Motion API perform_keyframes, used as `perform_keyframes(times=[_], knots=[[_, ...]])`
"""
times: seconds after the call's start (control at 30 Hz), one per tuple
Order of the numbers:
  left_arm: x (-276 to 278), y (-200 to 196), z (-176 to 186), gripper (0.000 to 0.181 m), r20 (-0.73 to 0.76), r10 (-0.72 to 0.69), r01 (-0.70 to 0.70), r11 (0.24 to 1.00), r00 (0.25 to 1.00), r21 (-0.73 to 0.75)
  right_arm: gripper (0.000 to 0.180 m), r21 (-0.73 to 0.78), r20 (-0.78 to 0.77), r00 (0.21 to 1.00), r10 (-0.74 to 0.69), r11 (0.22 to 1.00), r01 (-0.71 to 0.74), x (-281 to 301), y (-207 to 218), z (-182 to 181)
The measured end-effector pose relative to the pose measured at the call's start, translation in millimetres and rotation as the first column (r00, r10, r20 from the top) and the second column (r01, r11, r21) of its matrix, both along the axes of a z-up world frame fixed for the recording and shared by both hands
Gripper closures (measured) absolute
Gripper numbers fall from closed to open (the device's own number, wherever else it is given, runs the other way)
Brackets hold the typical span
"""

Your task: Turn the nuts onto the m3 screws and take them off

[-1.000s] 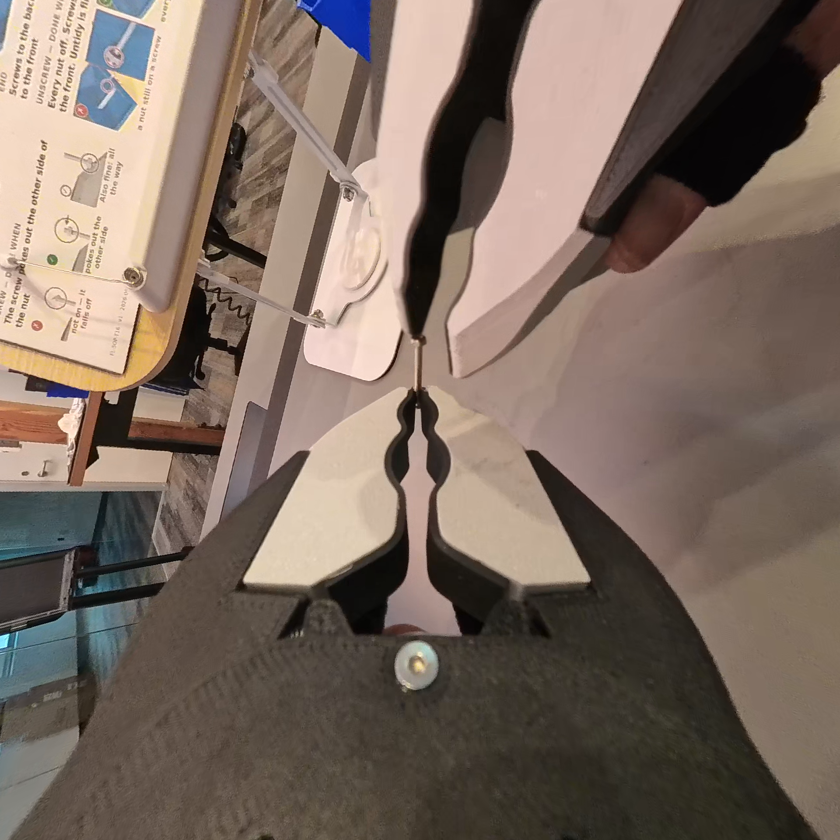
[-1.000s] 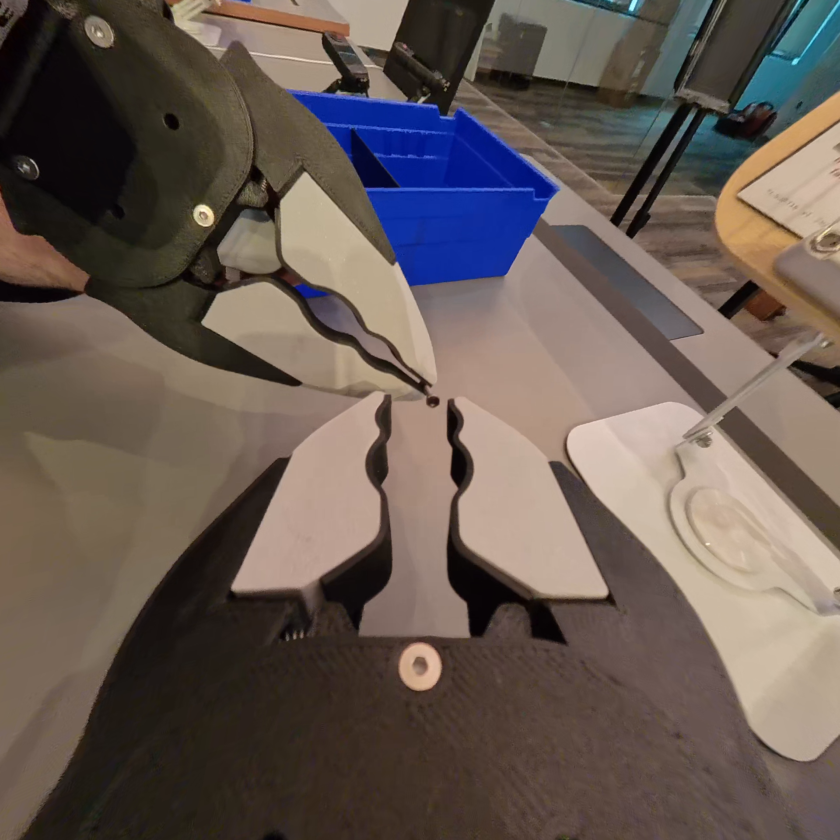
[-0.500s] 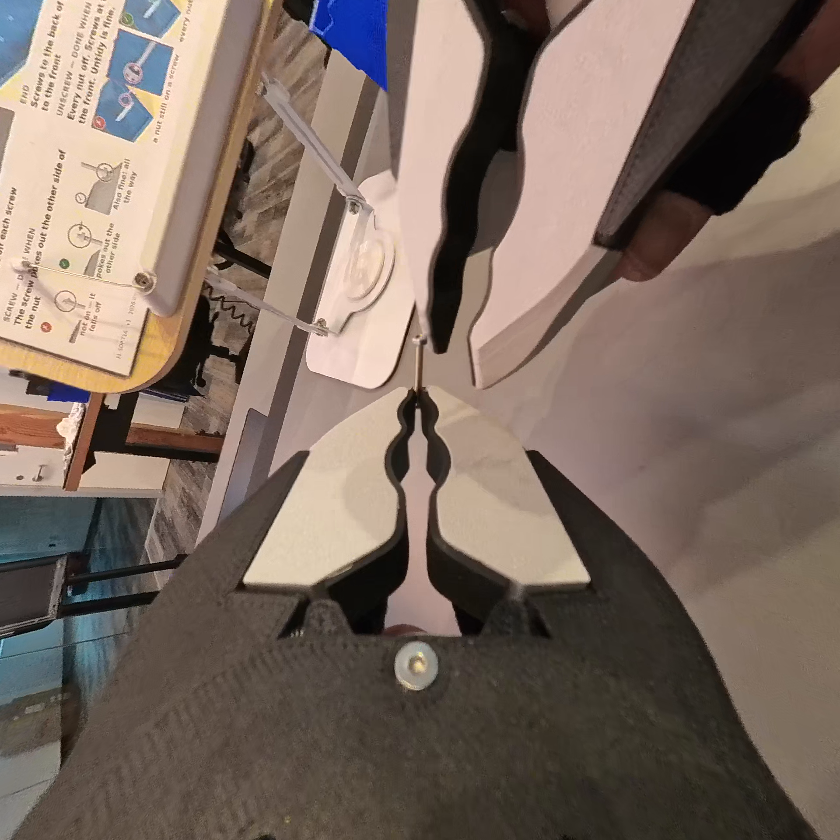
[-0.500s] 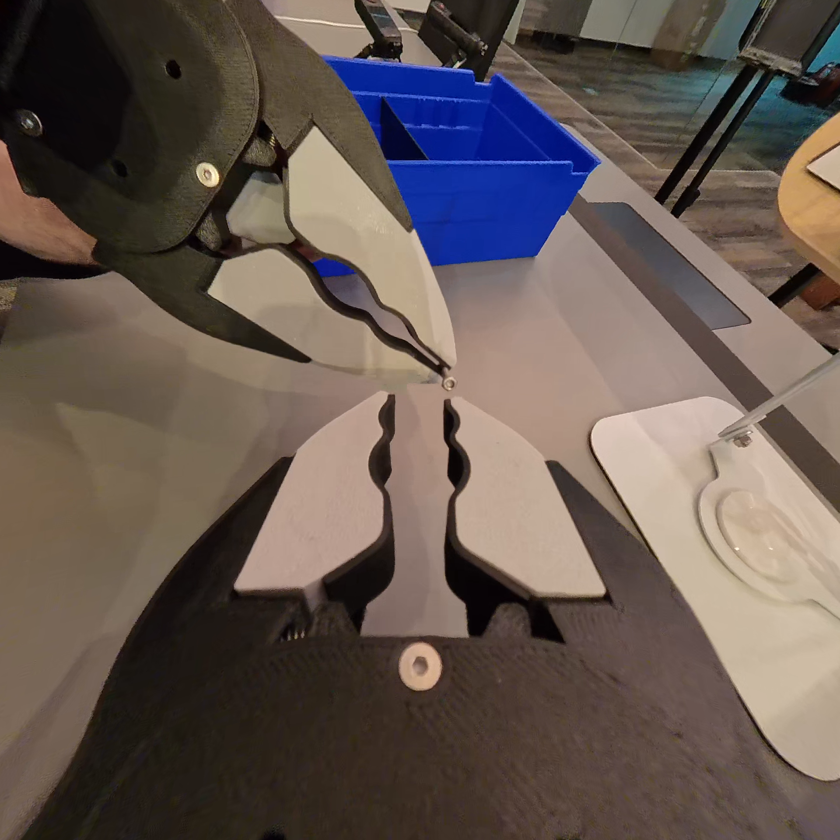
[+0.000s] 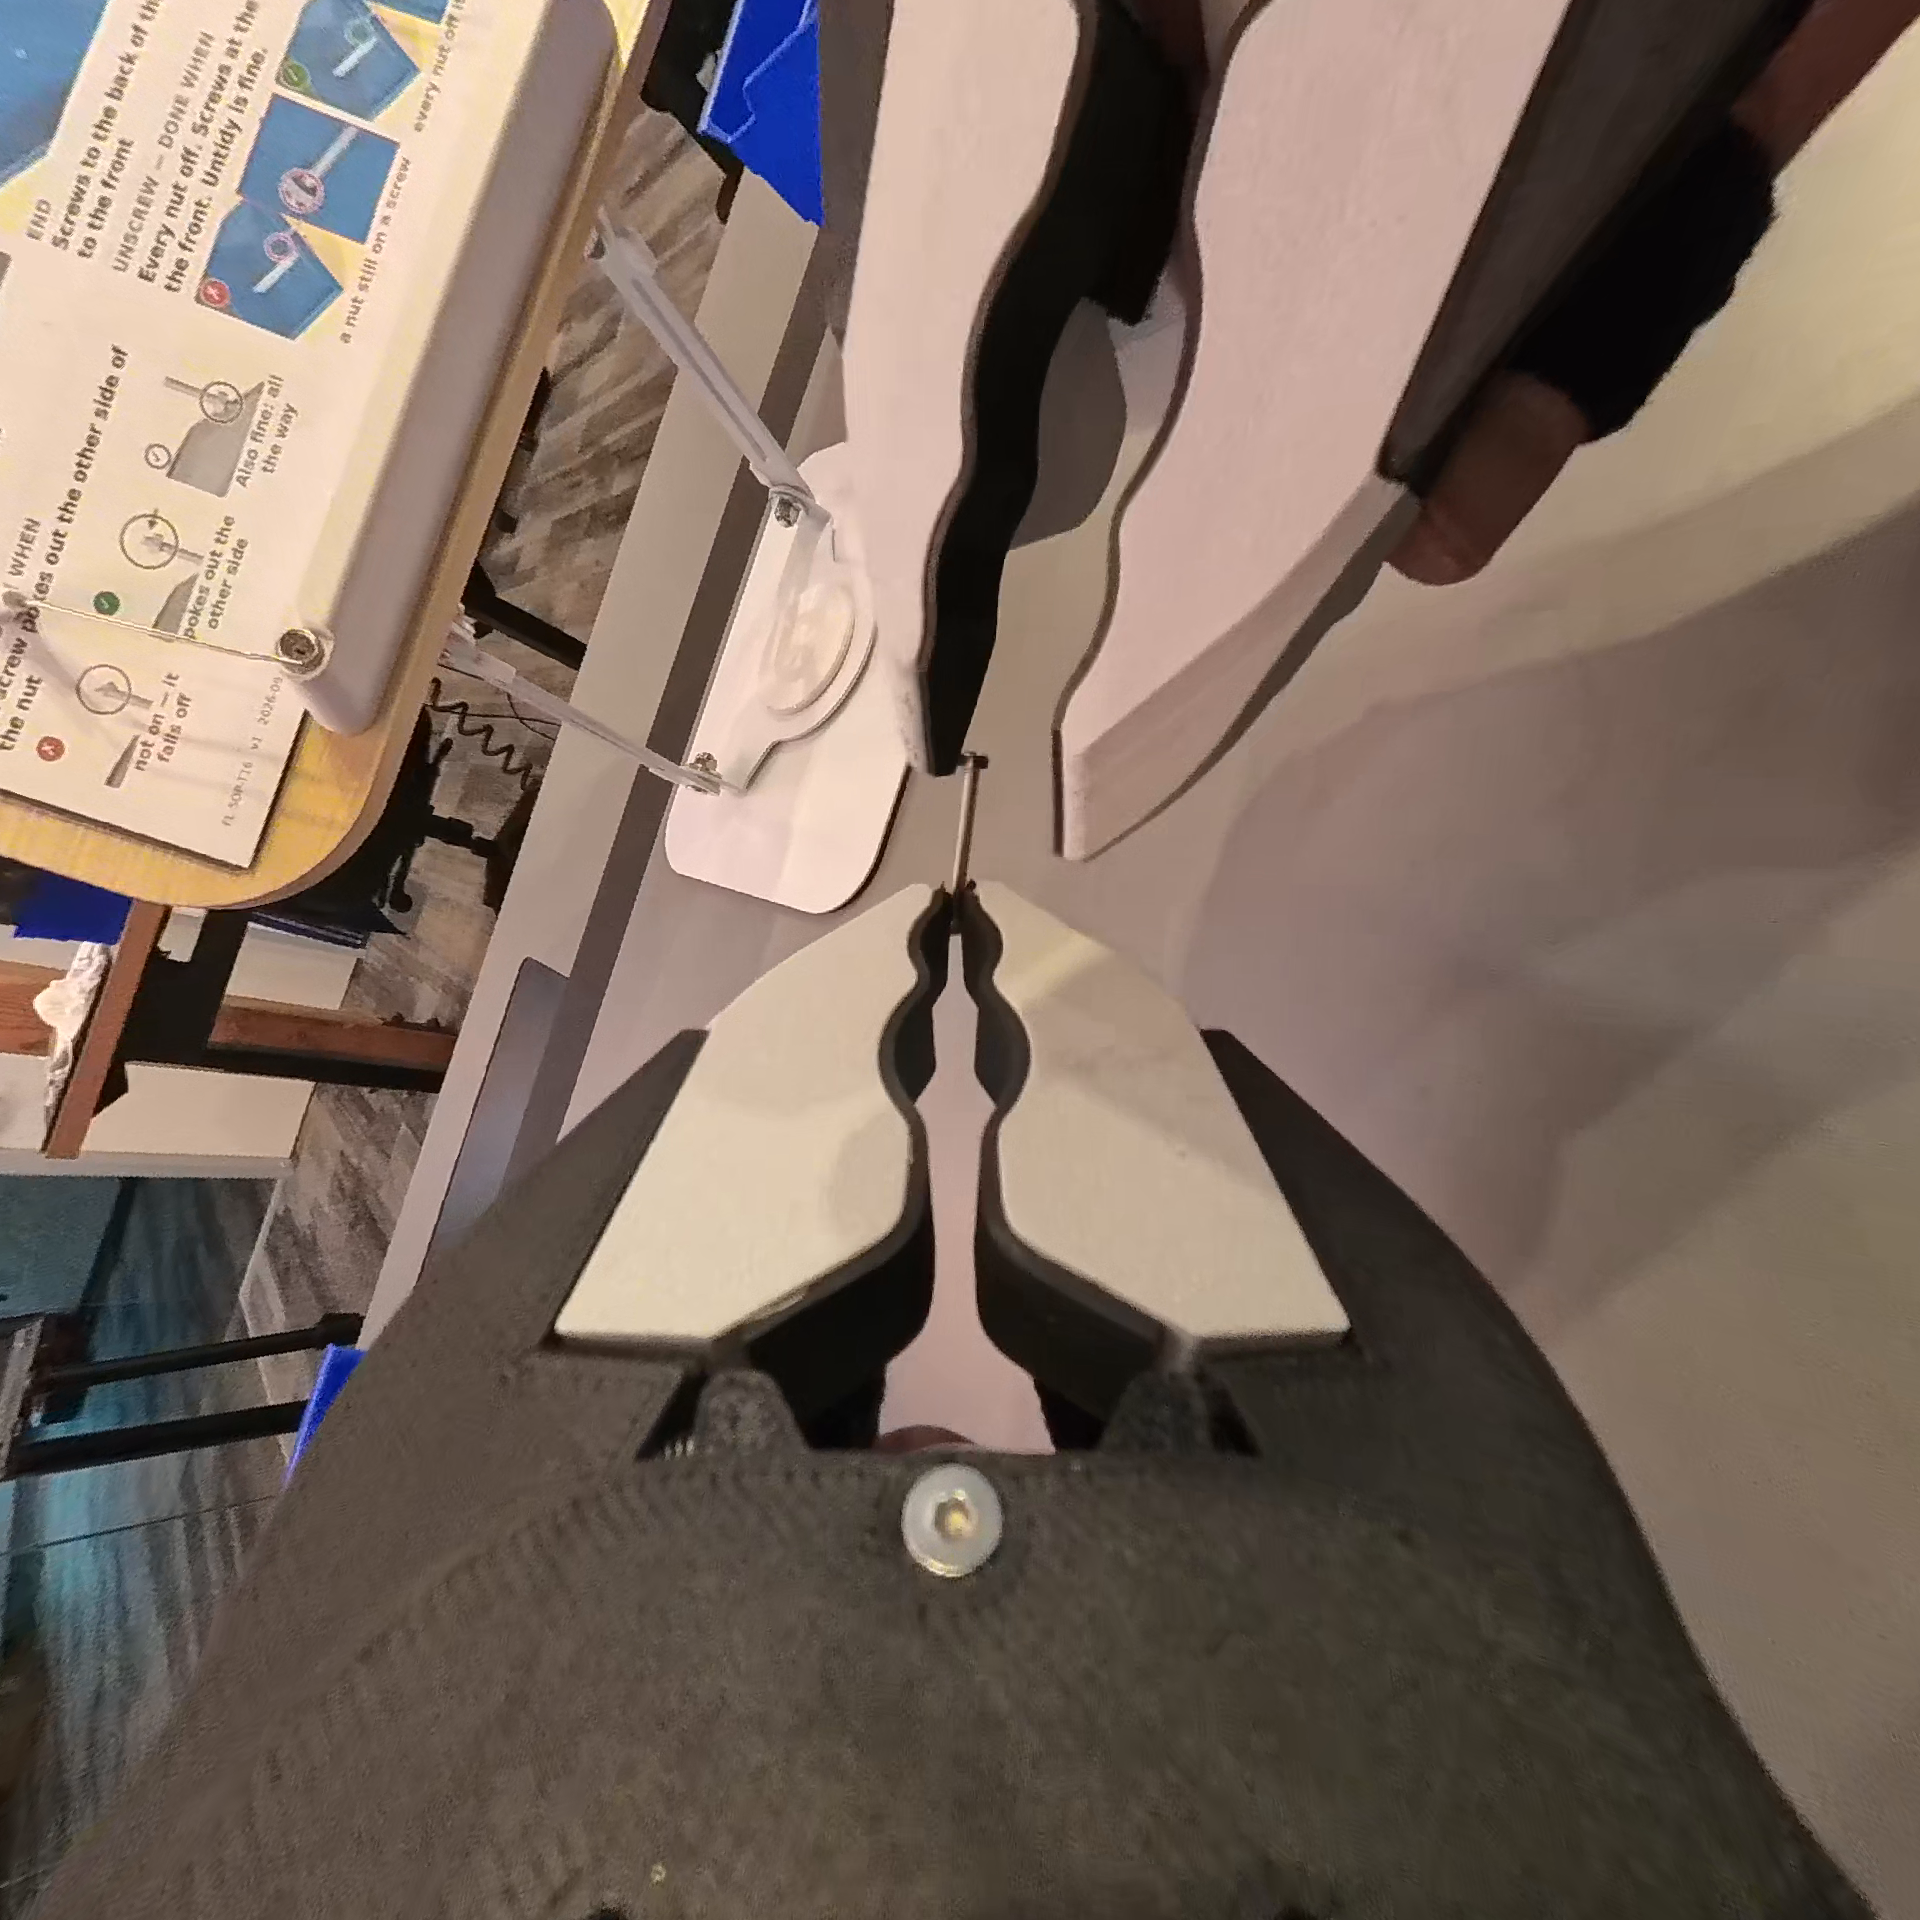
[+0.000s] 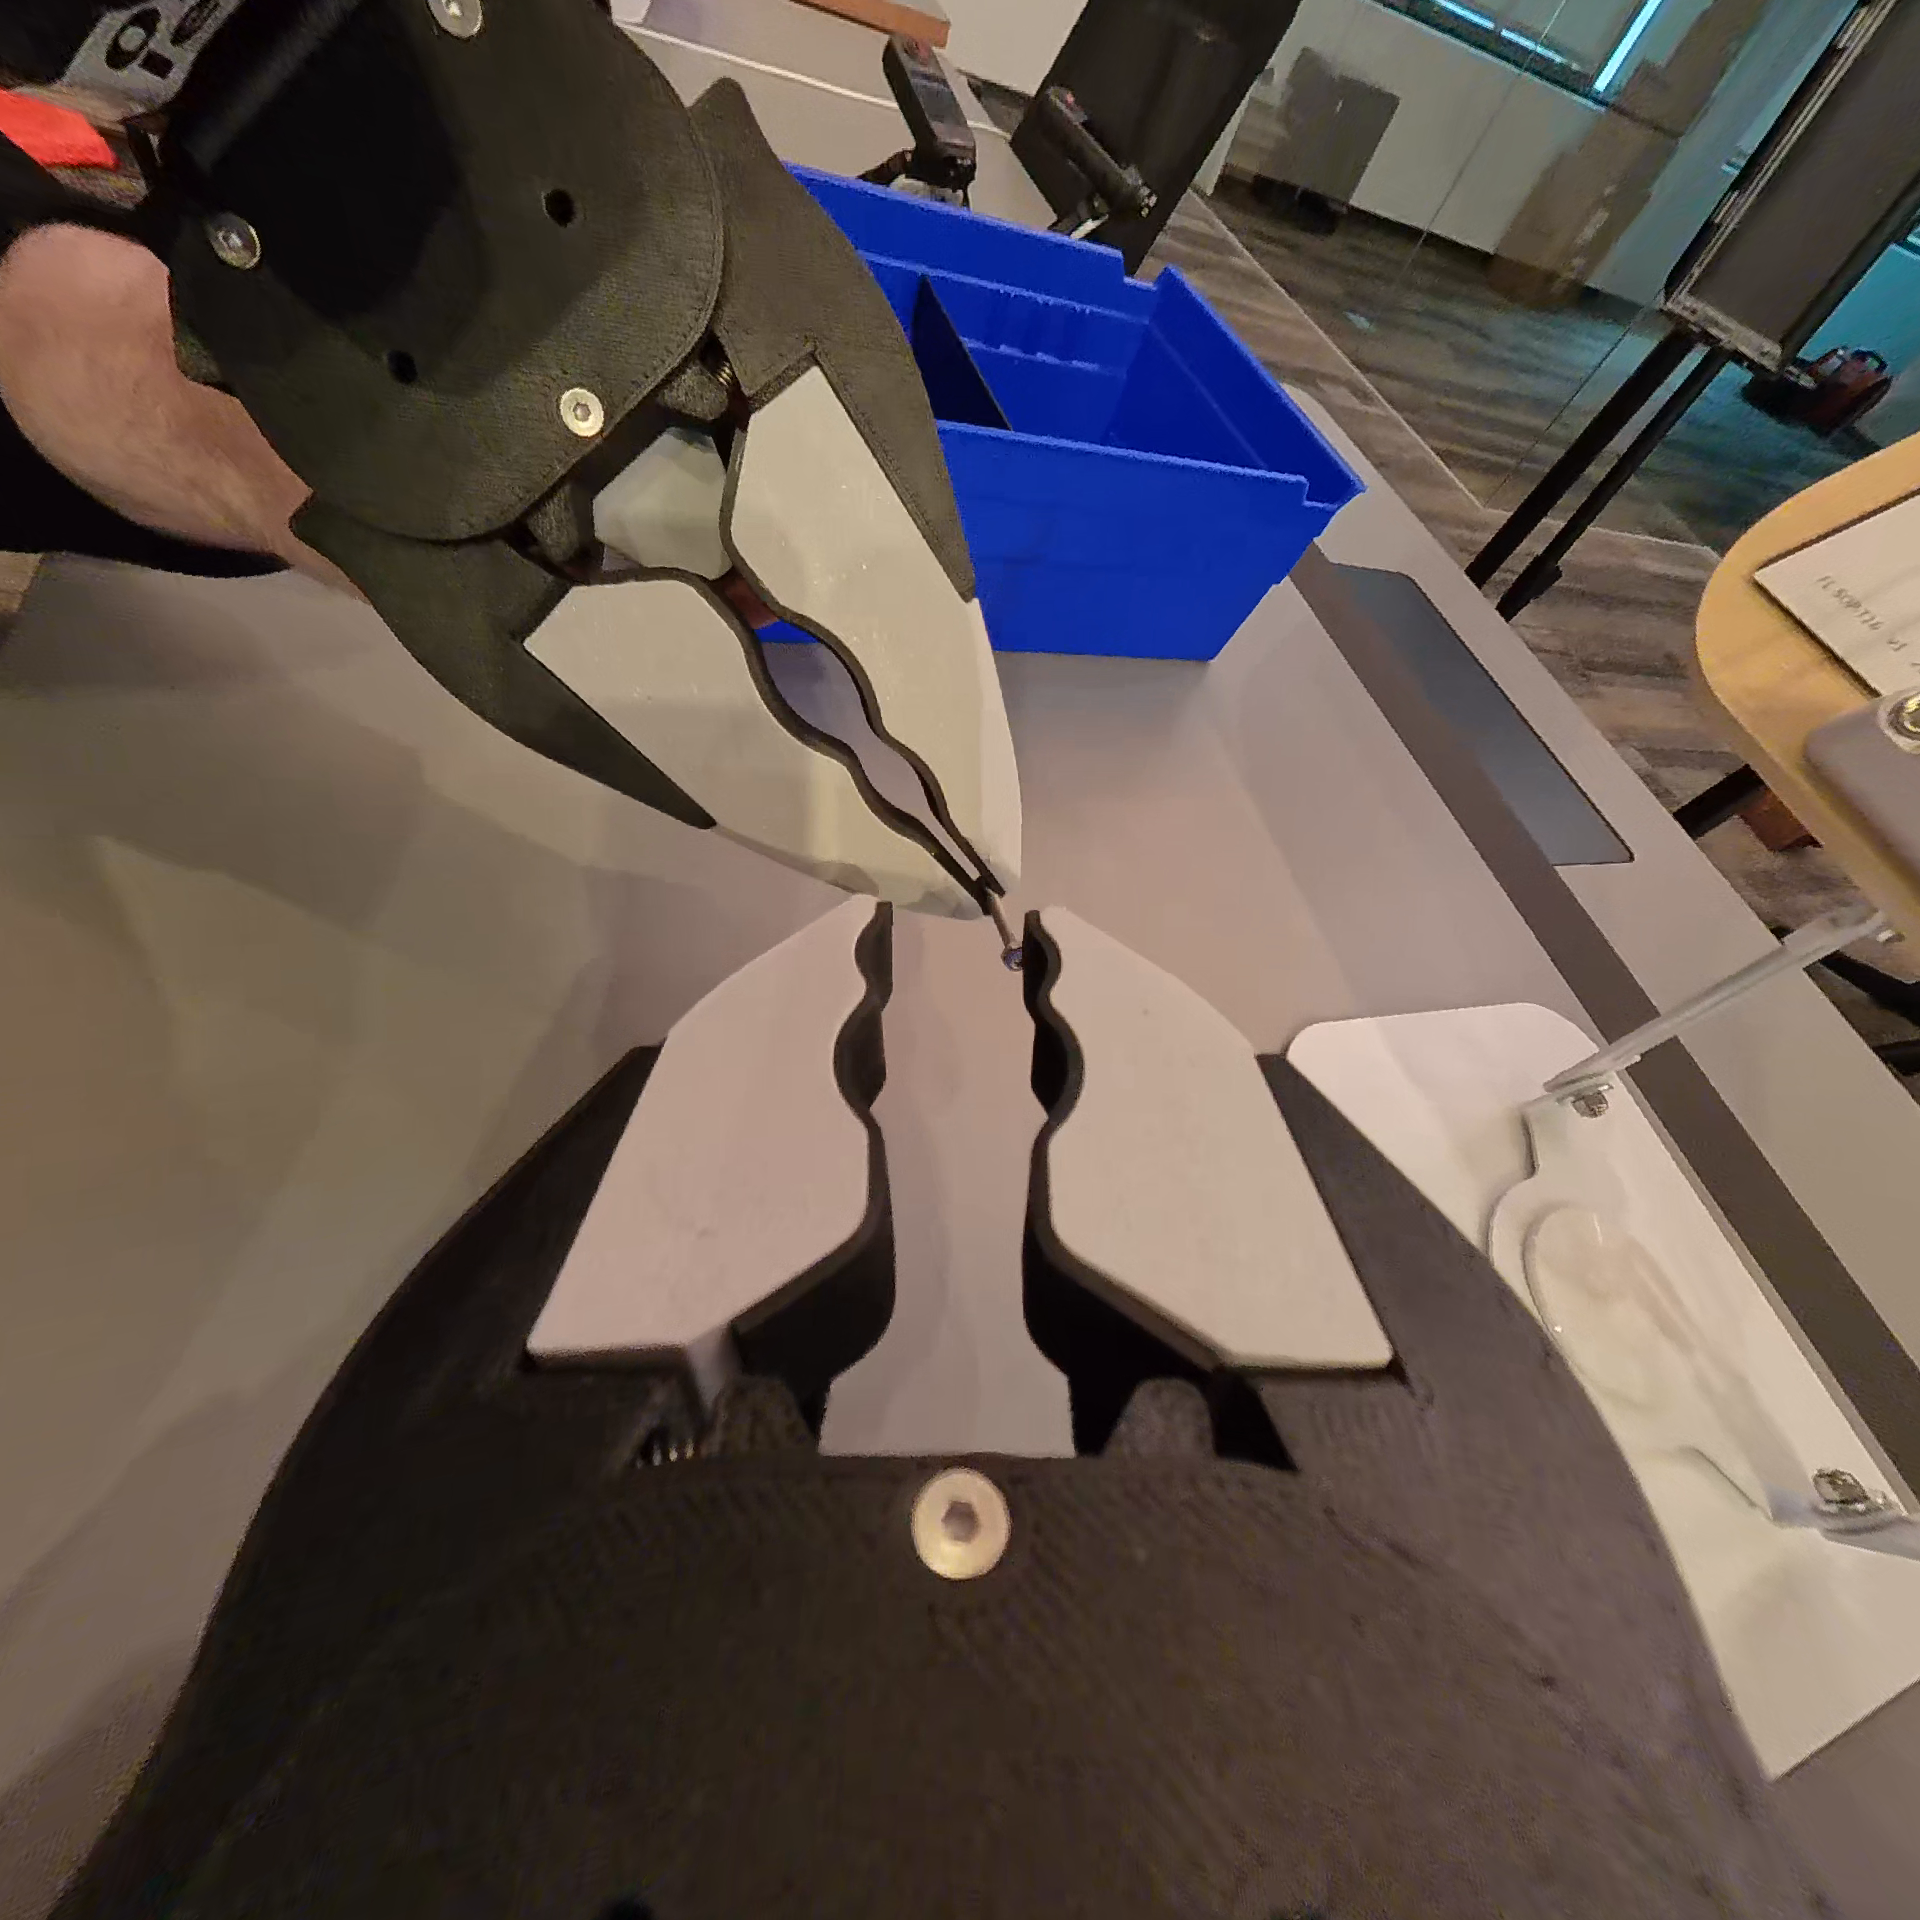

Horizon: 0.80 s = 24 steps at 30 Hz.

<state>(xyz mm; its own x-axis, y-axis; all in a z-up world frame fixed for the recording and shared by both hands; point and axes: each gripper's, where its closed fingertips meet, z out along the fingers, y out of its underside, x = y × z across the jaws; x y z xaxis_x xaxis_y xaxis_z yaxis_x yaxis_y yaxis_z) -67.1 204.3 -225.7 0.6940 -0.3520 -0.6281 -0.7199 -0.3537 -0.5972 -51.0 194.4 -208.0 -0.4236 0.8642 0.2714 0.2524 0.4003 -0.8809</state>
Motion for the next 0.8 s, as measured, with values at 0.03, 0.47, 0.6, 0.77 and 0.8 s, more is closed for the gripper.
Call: perform_keyframes(times=[0.03, 0.47, 0.6, 0.77, 0.8], knots=[[1, 0, -1, 0.179, 0.007, -0.006, 0.006, 1.0, 1.0, -0.003, 0.156, 0.006, 0.001, 1.0, 0.004, 1.0, -0.004, 0, 0, 0], [9, -2, 9, 0.179, 0.049, -0.06, 0.058, 0.998, 0.997, 0.04, 0.156, 0.049, -0.016, 0.996, 0.093, 0.994, -0.092, 5, -3, 4], [11, -3, 10, 0.179, 0.067, -0.069, 0.066, 0.996, 0.995, 0.053, 0.157, 0.038, 0.013, 0.996, 0.086, 0.995, -0.087, 7, -1, -1], [11, -2, 11, 0.179, 0.072, -0.082, 0.079, 0.996, 0.994, 0.048, 0.158, 0.015, -0.043, 0.996, 0.074, 0.997, -0.074, 8, 1, 7], [14, -2, 10, 0.179, 0.09, -0.096, 0.092, 0.995, 0.991, 0.047, 0.159, 0.023, -0.057, 0.996, 0.075, 0.997, -0.074, 8, 0, 10]])
